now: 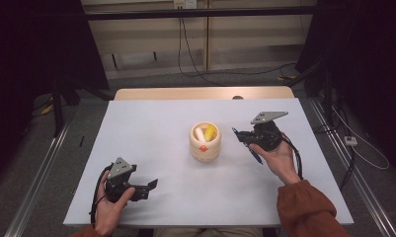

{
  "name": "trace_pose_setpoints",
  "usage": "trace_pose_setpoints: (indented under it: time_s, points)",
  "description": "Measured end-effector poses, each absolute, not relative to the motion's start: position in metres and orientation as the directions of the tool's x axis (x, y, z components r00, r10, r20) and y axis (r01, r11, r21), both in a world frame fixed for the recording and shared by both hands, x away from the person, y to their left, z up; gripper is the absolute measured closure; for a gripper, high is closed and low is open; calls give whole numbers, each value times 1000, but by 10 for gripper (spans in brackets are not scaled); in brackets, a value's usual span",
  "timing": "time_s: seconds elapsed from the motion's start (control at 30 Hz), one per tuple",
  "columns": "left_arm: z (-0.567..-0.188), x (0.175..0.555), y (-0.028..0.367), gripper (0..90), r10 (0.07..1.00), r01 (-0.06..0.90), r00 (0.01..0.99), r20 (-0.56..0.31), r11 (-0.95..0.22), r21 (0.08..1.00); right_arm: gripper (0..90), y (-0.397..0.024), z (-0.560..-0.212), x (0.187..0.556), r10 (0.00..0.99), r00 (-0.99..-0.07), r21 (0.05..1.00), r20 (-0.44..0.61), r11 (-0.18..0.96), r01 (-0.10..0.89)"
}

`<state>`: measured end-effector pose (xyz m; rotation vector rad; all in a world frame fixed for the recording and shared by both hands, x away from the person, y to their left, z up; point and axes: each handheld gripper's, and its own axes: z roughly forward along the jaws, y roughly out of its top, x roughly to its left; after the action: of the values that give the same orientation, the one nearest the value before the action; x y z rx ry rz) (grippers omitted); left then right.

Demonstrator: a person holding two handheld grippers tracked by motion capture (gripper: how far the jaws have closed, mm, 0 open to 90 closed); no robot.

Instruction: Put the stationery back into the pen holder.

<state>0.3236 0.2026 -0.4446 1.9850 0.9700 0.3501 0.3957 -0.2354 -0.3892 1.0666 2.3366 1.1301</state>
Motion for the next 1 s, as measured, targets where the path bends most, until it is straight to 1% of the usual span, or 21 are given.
trace_pose_setpoints:
  time_s: [0.2,0.53,0.67,1.0]
  points:
    - [-445,324,203,52,746,501,656,-116,-315,806,817,-235,-386,393,741,-672,811,11,386,439]
    - [-445,324,203,52,746,501,656,-116,-316,805,817,-234,-382,390,721,-692,859,45,325,395]
    - [-445,324,202,52,747,502,654,-118,-312,807,817,-233,-378,388,720,-693,886,30,302,352]
    - [-446,325,202,52,747,505,655,-117,-317,803,816,-229,-372,387,715,-698,907,47,262,329]
